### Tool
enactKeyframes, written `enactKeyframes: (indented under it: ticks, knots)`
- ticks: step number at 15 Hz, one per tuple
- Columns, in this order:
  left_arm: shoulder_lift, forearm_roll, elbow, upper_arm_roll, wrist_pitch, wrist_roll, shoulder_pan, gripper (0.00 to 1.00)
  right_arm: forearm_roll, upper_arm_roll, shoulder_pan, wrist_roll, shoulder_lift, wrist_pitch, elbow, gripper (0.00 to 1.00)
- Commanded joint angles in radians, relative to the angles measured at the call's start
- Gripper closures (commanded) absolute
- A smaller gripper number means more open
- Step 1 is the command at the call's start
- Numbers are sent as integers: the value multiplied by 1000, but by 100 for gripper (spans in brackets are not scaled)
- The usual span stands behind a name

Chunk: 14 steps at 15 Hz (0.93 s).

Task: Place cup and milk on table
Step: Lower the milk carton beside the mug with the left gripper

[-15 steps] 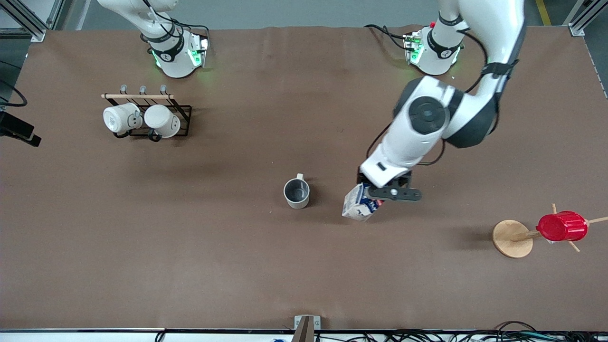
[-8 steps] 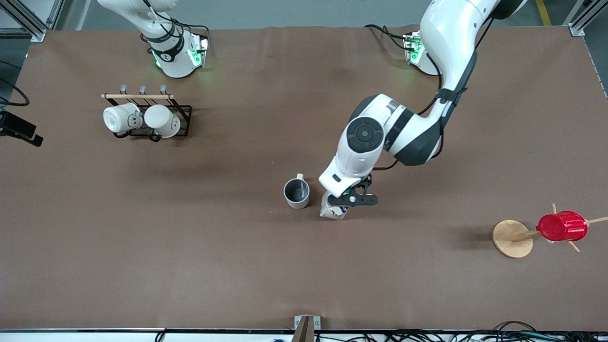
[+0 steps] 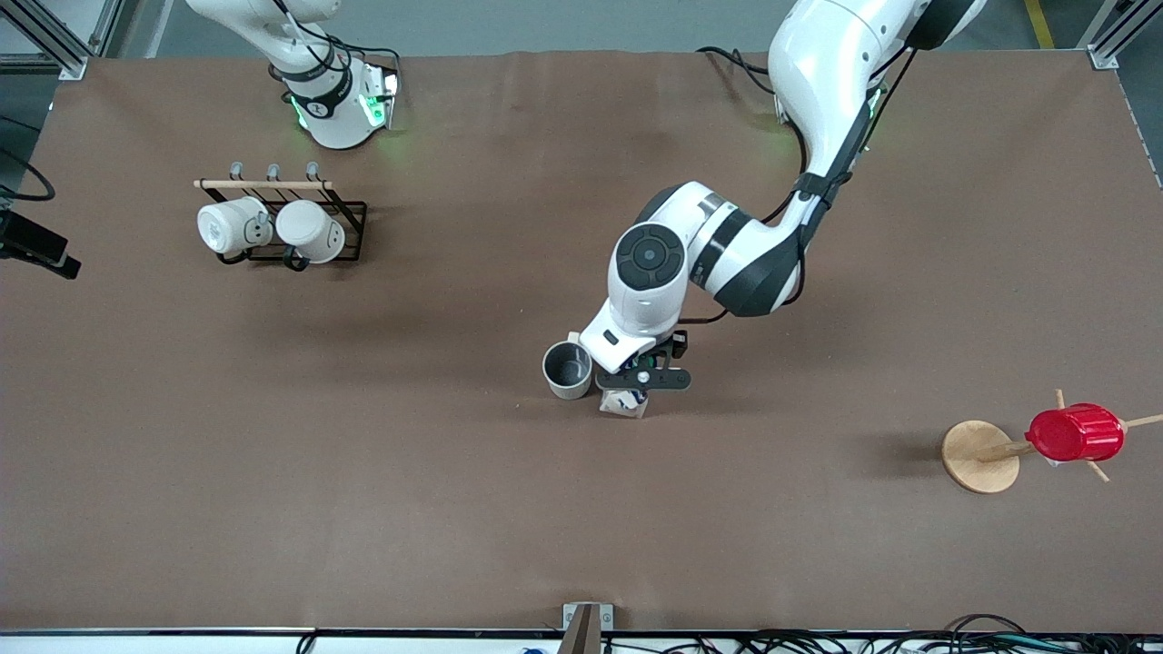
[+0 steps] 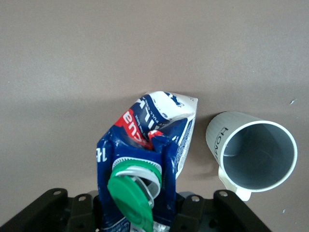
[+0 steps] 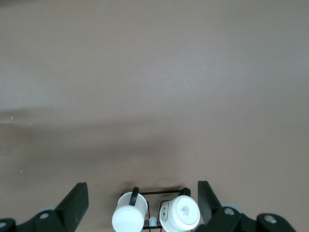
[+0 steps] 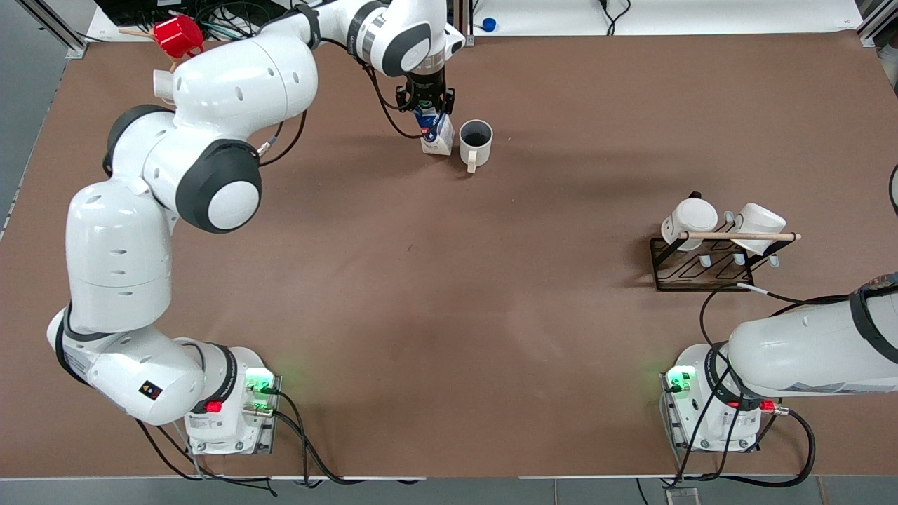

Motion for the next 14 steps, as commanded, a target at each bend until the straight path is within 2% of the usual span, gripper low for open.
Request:
enactKeyframes:
  ticks: [1,9,11,13,14]
  knots:
    - [13,9,35,12,-43,-13,-15,92,-4,6,-4,-7,-32,7,-32,0]
    - [13,-15,28,3,-49,-14,-18,89,-2,-1,-15,-8,-51,-19,-43,0]
    - [15,-20,28,3,-47,-16,-19,86,-2,0,-13,-7,-48,-5,-44,0]
    - [16,-21,27,3,-47,-14,-19,74,1,2,-13,-8,-49,-19,-46,0]
    - [16,-21,27,3,-47,-14,-19,58,1,3,-13,-15,-51,-28,-44,0]
